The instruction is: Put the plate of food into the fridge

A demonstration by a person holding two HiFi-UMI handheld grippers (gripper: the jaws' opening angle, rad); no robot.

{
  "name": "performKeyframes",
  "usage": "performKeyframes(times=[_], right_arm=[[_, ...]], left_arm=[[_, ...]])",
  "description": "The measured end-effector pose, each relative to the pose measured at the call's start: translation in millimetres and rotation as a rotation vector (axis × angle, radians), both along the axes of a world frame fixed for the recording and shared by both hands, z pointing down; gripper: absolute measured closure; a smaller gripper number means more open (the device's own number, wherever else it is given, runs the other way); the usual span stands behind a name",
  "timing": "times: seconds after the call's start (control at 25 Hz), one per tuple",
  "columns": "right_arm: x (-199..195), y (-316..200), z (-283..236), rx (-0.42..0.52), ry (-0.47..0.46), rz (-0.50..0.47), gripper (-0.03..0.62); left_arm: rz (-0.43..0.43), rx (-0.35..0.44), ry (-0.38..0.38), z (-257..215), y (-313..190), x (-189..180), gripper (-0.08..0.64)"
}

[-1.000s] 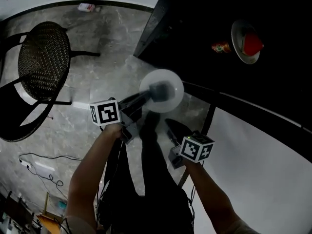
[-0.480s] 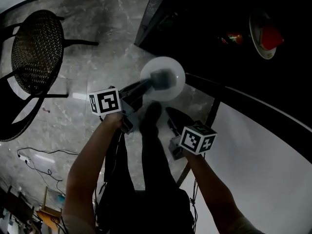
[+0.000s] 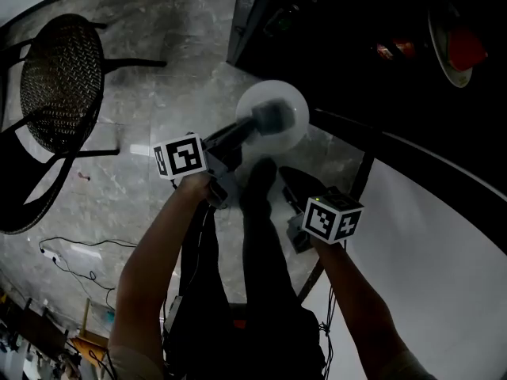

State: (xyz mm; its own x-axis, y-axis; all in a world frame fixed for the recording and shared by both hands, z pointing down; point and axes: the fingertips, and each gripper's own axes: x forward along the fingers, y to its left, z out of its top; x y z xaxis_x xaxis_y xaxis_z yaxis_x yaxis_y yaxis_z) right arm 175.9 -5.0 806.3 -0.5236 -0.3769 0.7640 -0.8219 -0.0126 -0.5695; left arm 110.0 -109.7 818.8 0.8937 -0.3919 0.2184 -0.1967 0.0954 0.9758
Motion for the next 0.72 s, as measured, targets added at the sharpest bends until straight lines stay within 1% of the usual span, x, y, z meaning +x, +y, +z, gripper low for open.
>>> performKeyframes(times=[0.24,0.52,0.72], right_arm=[[2,5,15,-0.018,-0.004,0.006,0.561],[6,-5,24,-0.001,0.01,0.014,0.561],[7,-12,30,0.004,0.01,0.041,0.561]], left_arm=[[-0.002,-0.001,-0.007,15,-10,4,0.54],[-0.003,-0.014,-0.01,34,-16,13,0.54],[-0.013,-0.026,-0.008,49,-17,22,0.54]])
